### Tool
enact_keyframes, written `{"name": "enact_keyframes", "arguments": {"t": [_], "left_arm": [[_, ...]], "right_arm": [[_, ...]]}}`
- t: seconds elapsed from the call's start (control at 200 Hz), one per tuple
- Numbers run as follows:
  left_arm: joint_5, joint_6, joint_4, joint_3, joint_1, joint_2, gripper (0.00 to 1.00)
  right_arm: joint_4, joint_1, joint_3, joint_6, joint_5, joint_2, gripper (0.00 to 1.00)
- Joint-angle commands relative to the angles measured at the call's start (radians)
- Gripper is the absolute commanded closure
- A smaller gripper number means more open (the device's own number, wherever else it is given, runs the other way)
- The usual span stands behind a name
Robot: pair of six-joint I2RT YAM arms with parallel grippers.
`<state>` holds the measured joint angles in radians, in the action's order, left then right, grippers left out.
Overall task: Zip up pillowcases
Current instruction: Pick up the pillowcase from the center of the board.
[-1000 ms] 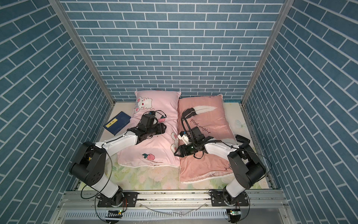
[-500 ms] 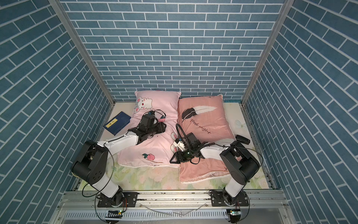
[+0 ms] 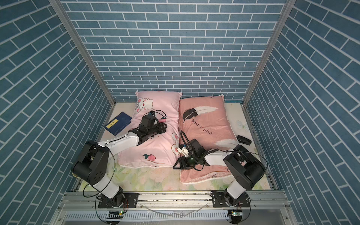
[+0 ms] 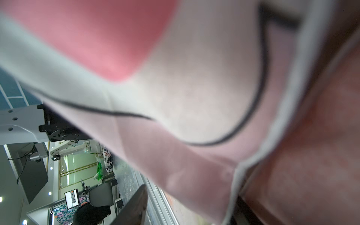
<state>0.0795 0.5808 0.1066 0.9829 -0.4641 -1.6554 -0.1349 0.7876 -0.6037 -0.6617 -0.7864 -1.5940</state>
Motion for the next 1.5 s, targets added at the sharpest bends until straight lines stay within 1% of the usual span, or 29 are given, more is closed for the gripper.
{"name": "enact_keyframes", "arguments": {"t": [0.0, 0.14, 0.375, 0.49, 0.6, 0.705, 0.805, 0.85, 0.96, 0.985, 1.02, 1.08, 1.12, 1.17, 1.225, 1.29, 1.38, 1.445, 1.495], "left_arm": [[-0.011, 0.002, -0.034, -0.029, 0.013, -0.023, 0.39], [-0.011, 0.001, -0.036, -0.032, 0.013, -0.016, 0.39], [-0.026, -0.012, -0.058, -0.035, 0.014, 0.008, 0.38], [-0.043, -0.047, -0.090, -0.032, 0.013, 0.033, 0.32], [-0.068, -0.092, -0.143, -0.028, 0.012, 0.074, 0.24], [-0.108, -0.156, -0.216, -0.016, 0.012, 0.133, 0.13], [-0.161, -0.229, -0.331, 0.021, 0.009, 0.200, 0.06], [-0.180, -0.258, -0.389, 0.043, 0.008, 0.232, 0.04], [-0.214, -0.304, -0.548, 0.105, -0.021, 0.321, 0.03], [-0.217, -0.313, -0.589, 0.120, -0.037, 0.343, 0.03], [-0.229, -0.322, -0.647, 0.143, -0.065, 0.372, 0.06], [-0.217, -0.321, -0.751, 0.174, -0.121, 0.408, 0.09], [-0.136, -0.295, -0.791, 0.174, -0.141, 0.424, 0.14], [0.009, -0.240, -0.789, 0.136, -0.147, 0.444, 0.19], [0.163, -0.151, -0.717, 0.053, -0.153, 0.473, 0.25], [0.273, -0.017, -0.560, -0.076, -0.171, 0.503, 0.36], [0.348, 0.132, -0.342, -0.202, -0.223, 0.500, 0.45], [0.364, 0.191, -0.256, -0.242, -0.259, 0.478, 0.51], [0.374, 0.228, -0.197, -0.272, -0.269, 0.468, 0.55]], "right_arm": [[-0.030, 0.006, 0.013, -0.036, 0.009, 0.019, 0.46], [-0.056, 0.005, 0.018, -0.051, 0.015, 0.014, 0.59], [-0.067, 0.005, 0.027, -0.064, 0.020, 0.023, 0.75], [-0.061, 0.005, 0.028, -0.062, 0.022, 0.035, 0.82], [-0.036, 0.006, 0.020, -0.050, 0.022, 0.047, 0.88], [0.020, 0.004, 0.000, -0.019, 0.029, 0.064, 0.87], [0.075, 0.000, -0.016, 0.008, 0.039, 0.080, 0.87], [0.090, 0.001, -0.020, 0.015, 0.037, 0.085, 0.86], [0.152, -0.001, -0.042, 0.041, 0.040, 0.093, 0.86], [0.167, -0.001, -0.047, 0.047, 0.043, 0.098, 0.86], [0.187, -0.001, -0.052, 0.055, 0.050, 0.109, 0.89], [0.230, -0.002, -0.067, 0.076, 0.071, 0.130, 0.99], [0.257, -0.002, -0.076, 0.091, 0.078, 0.141, 1.00], [0.291, -0.005, -0.091, 0.111, 0.084, 0.154, 1.00], [0.317, -0.006, -0.104, 0.128, 0.081, 0.162, 1.00], [0.326, -0.012, -0.114, 0.134, 0.067, 0.165, 1.00], [0.322, -0.022, -0.123, 0.125, 0.029, 0.167, 1.00], [0.310, -0.031, -0.123, 0.113, 0.000, 0.170, 1.00], [0.285, -0.041, -0.117, 0.093, -0.027, 0.174, 1.00]]}}
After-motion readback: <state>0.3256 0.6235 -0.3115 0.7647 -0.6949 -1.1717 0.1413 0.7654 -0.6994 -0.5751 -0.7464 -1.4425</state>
